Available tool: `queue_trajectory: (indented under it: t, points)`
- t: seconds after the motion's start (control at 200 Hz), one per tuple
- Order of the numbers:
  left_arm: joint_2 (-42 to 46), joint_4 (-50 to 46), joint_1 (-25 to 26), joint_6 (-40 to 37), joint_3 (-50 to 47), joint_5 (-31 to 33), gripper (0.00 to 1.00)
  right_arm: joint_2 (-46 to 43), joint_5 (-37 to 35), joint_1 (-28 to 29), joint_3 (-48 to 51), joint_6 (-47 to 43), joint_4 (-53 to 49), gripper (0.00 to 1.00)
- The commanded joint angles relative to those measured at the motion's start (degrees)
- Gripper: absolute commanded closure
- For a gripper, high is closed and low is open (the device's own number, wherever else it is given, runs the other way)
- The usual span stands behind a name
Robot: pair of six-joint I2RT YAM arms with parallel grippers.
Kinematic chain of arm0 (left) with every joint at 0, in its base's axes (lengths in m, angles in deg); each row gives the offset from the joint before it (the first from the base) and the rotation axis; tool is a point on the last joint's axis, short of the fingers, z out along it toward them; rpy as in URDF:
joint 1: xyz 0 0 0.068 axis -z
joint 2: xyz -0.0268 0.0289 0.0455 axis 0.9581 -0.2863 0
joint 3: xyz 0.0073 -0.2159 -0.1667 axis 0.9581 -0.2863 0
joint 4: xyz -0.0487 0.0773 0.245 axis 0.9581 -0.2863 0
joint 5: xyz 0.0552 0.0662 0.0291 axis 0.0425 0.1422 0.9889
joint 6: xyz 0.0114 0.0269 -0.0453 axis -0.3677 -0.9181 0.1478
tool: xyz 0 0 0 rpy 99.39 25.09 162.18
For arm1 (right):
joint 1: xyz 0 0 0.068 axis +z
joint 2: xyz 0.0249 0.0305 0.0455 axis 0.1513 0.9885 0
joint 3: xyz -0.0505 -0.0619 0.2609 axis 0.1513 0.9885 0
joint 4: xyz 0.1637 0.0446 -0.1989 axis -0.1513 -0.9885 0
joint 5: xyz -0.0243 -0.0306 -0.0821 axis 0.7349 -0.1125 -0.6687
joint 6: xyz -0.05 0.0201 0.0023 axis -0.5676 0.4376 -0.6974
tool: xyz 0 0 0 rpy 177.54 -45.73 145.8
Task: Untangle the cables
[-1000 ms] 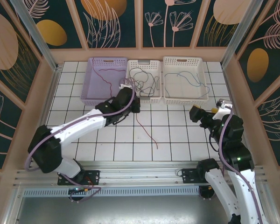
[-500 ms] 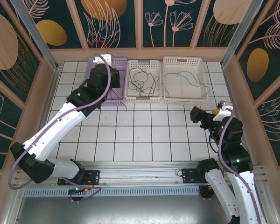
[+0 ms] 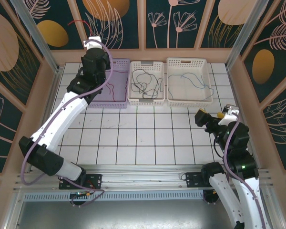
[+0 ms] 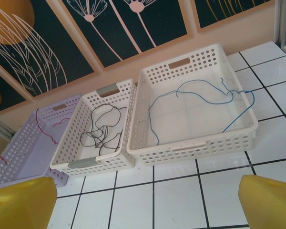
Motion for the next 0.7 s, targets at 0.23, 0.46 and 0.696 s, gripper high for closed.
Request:
queue_trajectory:
  t: [0.23, 0.46, 0.696]
  points:
    - [-9.3, 12.2, -2.8, -3.4, -0.6, 3.3, 1.0, -1.7, -0.2, 0.4, 1.0, 0.9, 2.2, 0.02]
    - [-16.2, 16.2, -3.7, -1.5, -5.6, 4.6, 1.0, -2.5, -0.2, 0.5, 1.6, 0.7, 2.6, 0.02]
    - [-20.6, 17.0, -4.2, 3.2, -10.3, 3.6, 1.0, -2.8, 0.0, 0.4, 1.7, 0.5, 2.9, 0.02]
